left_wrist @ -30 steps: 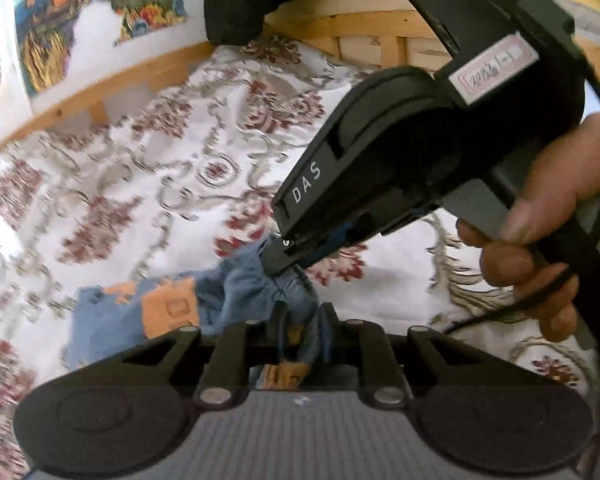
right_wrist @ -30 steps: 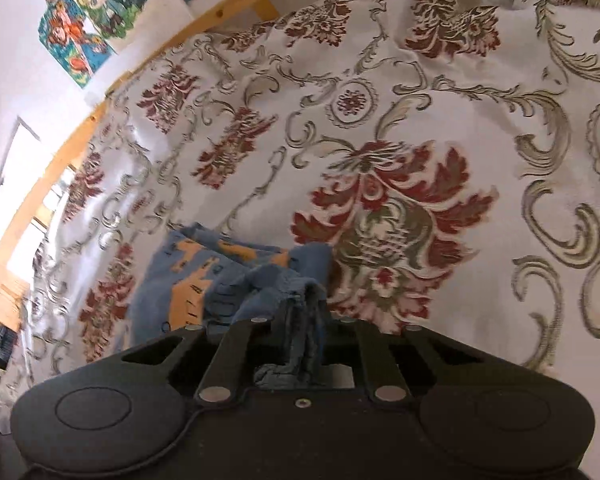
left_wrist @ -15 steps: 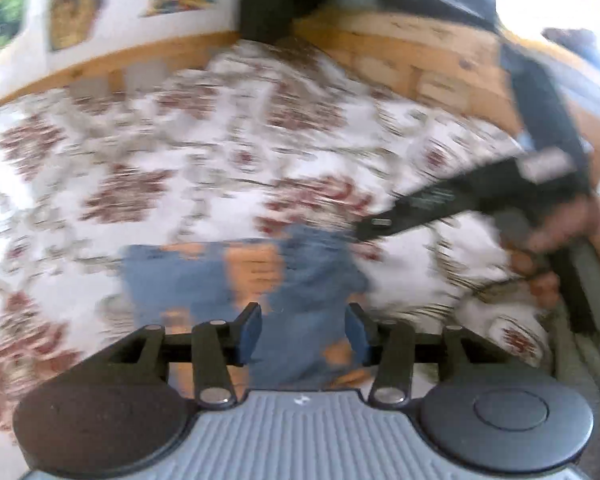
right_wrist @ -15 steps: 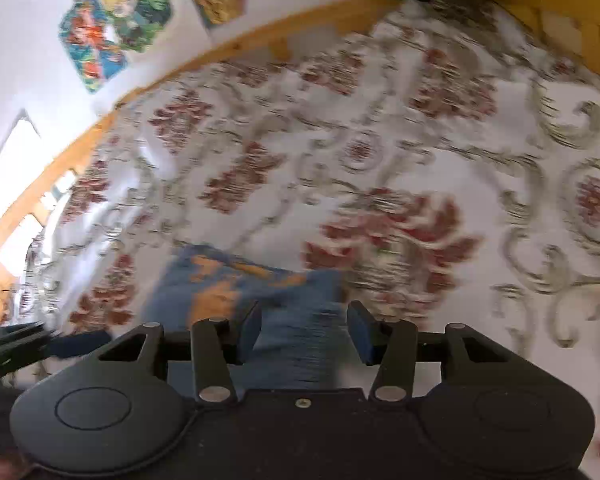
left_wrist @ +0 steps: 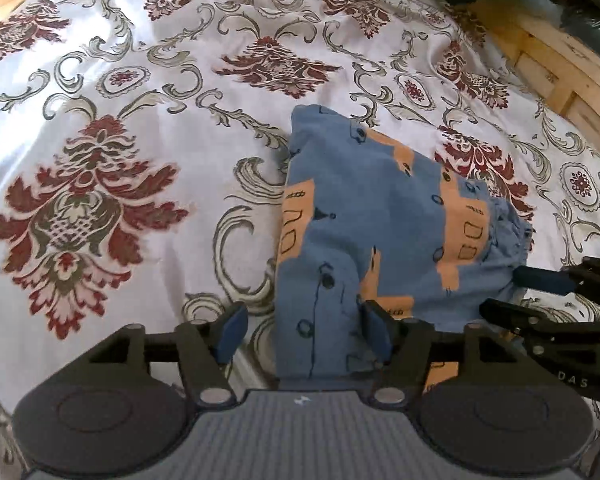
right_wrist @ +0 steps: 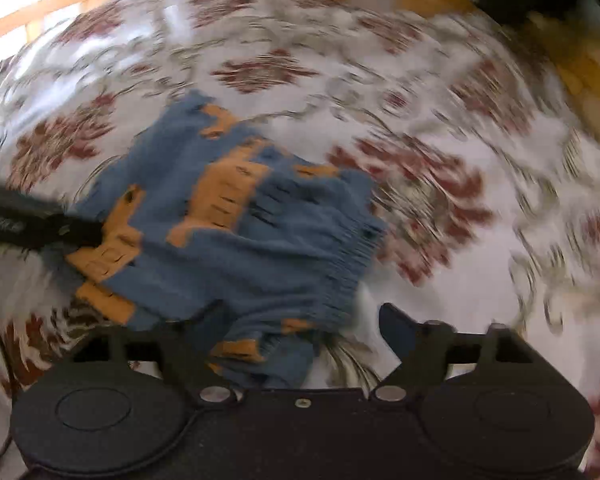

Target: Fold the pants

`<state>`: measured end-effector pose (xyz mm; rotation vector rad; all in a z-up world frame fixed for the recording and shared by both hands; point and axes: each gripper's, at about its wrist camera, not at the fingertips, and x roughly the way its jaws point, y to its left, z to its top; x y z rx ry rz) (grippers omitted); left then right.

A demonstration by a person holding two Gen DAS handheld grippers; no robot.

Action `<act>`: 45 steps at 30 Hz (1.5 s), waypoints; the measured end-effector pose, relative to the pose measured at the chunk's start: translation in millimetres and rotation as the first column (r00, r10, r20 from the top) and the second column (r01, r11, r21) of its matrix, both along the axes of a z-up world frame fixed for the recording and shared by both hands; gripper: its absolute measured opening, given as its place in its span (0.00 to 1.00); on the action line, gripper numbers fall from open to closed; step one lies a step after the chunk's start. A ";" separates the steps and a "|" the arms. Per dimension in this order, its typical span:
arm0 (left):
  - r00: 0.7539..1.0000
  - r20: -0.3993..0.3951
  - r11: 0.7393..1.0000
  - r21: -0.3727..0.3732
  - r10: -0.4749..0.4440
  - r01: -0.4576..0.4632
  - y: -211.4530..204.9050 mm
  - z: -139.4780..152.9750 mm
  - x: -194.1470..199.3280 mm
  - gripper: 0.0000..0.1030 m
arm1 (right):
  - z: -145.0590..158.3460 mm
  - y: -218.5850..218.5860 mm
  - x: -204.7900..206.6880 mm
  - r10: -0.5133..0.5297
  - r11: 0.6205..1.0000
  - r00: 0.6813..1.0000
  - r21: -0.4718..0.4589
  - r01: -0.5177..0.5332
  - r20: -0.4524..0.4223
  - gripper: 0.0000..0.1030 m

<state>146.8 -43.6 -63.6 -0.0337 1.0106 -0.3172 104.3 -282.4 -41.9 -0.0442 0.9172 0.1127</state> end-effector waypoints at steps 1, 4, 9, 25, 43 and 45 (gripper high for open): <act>1.000 -0.005 1.000 0.003 0.004 -0.004 1.9 -1.0 -3.6 0.71 | 6.2 -5.7 -3.7 -0.033 0.999 0.999 0.027 0.033 0.024 0.82; 0.998 -0.042 0.999 -0.007 0.046 -0.046 11.3 6.4 -9.3 0.79 | 20.0 -12.9 -16.1 -0.081 0.995 0.990 0.071 0.074 0.115 0.86; 0.994 -0.012 0.994 -0.004 0.112 -0.112 22.4 26.5 -13.2 0.90 | 29.8 -6.9 -14.3 -0.031 0.997 0.974 0.078 0.014 0.222 0.99; 0.980 0.200 0.997 0.075 -0.026 0.011 -28.7 31.0 61.0 1.00 | 7.2 -3.5 54.4 0.121 0.989 0.966 0.060 -0.139 0.230 0.93; 0.993 0.115 0.997 0.059 0.038 -0.045 19.6 16.6 78.0 1.00 | 29.7 -81.0 29.6 -0.161 0.952 0.980 0.281 0.124 0.114 0.99; 0.991 0.121 0.994 0.080 0.062 -0.072 30.5 25.5 71.8 1.00 | 31.7 -87.8 25.3 -0.189 0.923 0.979 0.355 0.149 0.080 0.99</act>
